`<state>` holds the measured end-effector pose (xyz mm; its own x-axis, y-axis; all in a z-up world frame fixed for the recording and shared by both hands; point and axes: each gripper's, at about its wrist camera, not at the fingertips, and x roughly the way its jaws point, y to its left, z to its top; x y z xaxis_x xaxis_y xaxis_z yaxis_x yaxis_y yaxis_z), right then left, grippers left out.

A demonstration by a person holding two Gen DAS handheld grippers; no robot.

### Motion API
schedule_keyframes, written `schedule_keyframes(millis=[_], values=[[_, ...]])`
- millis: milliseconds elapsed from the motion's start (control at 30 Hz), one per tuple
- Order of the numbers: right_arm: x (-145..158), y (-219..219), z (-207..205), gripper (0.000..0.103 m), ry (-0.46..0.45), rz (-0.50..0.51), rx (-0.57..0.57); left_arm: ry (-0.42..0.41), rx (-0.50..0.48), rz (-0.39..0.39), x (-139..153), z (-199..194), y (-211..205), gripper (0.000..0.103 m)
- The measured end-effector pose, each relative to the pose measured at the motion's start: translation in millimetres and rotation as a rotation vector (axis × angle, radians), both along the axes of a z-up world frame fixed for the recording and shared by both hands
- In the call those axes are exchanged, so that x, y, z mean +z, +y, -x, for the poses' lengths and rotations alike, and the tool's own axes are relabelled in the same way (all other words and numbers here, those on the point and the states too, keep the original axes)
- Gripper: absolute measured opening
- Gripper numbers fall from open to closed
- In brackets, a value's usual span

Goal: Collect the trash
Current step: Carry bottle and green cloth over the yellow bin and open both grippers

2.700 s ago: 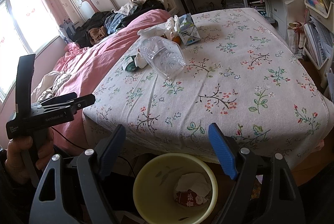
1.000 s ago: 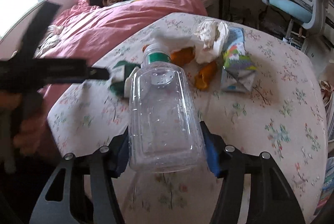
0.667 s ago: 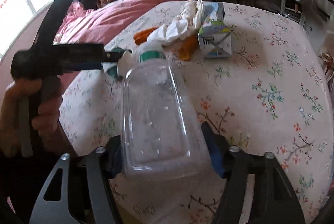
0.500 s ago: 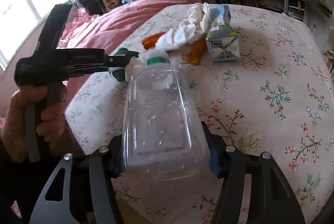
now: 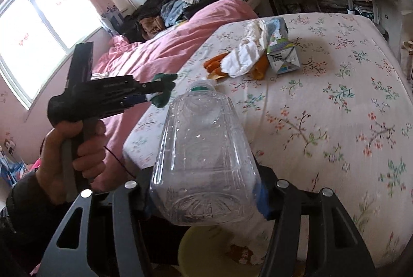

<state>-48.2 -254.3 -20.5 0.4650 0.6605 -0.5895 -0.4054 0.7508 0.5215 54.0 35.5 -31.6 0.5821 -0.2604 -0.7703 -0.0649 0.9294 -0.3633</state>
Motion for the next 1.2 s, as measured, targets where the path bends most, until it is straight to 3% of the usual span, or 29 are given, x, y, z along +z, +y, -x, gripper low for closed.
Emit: schedule_keyframes(millis=[367,633,833,933,1000,1133,1200], values=[[0,-3,55,0.057,0.013,-0.007,0.031,-0.046,-0.075,-0.064,8,54,-14,0.034],[-19,14,90,0.057,0.069,0.056,0.089,-0.057,-0.161,-0.092,12,77,-19,0.034],[-37,33,94,0.057,0.121,0.18,0.13,-0.057,-0.277,-0.161,12,100,-38,0.034],[-42,32,90,0.058,0.141,0.223,0.099,-0.05,-0.338,-0.213,9,113,-49,0.034],[-40,22,87,0.064,0.136,0.204,0.047,-0.037,-0.372,-0.237,5,119,-55,0.034],[-24,-2,86,0.074,0.068,0.127,-0.066,0.001,-0.469,-0.291,-5,132,-73,0.035],[-16,-14,86,0.077,0.019,0.103,-0.13,0.039,-0.563,-0.314,-13,141,-88,0.037]])
